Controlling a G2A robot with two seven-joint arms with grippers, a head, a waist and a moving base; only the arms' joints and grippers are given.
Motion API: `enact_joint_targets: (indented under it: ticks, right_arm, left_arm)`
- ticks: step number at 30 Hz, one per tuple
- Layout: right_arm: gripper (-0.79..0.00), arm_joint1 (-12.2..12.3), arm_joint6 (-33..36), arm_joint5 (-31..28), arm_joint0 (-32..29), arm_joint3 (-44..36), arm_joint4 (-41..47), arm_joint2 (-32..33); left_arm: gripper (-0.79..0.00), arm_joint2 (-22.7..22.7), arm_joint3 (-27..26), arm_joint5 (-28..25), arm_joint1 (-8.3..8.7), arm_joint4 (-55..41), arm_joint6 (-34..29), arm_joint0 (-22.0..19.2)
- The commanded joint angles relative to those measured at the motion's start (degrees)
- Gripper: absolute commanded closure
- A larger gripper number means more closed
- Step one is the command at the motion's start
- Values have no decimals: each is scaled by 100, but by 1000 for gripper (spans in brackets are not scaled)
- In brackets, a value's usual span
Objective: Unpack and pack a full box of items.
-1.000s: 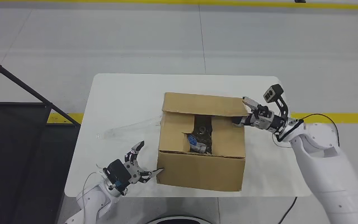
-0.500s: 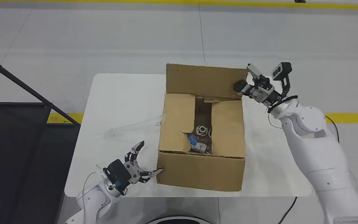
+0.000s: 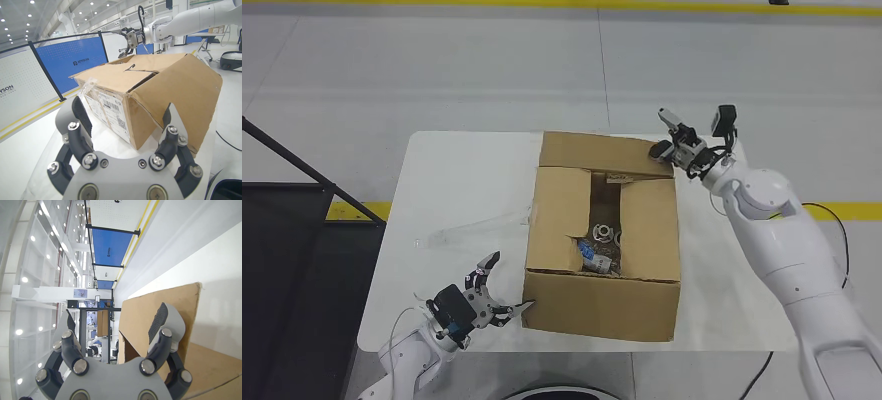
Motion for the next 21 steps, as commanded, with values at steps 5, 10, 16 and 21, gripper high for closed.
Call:
enact_joint_targets:
  ticks: [5, 10, 16, 21]
  right_arm:
    - [-785, -84, 148, 245, 139, 263, -121, -75]
    - [-785, -116, 323, 12, 76, 282, 107, 66]
    - [-785, -33, 1671, -276, -287, -211, 1065, 562]
    - [-785, 102, 2866, 140, -658, -961, 1181, 801]
  left_arm:
    - [-785, 0, 0, 0, 0, 0, 0, 0]
    - [-785, 38, -56, 0, 1, -13, -93, 5]
    - [-785, -9, -268, 139, 16, -200, 117, 177]
    - [-785, -148, -272, 196, 12, -800, 336, 266]
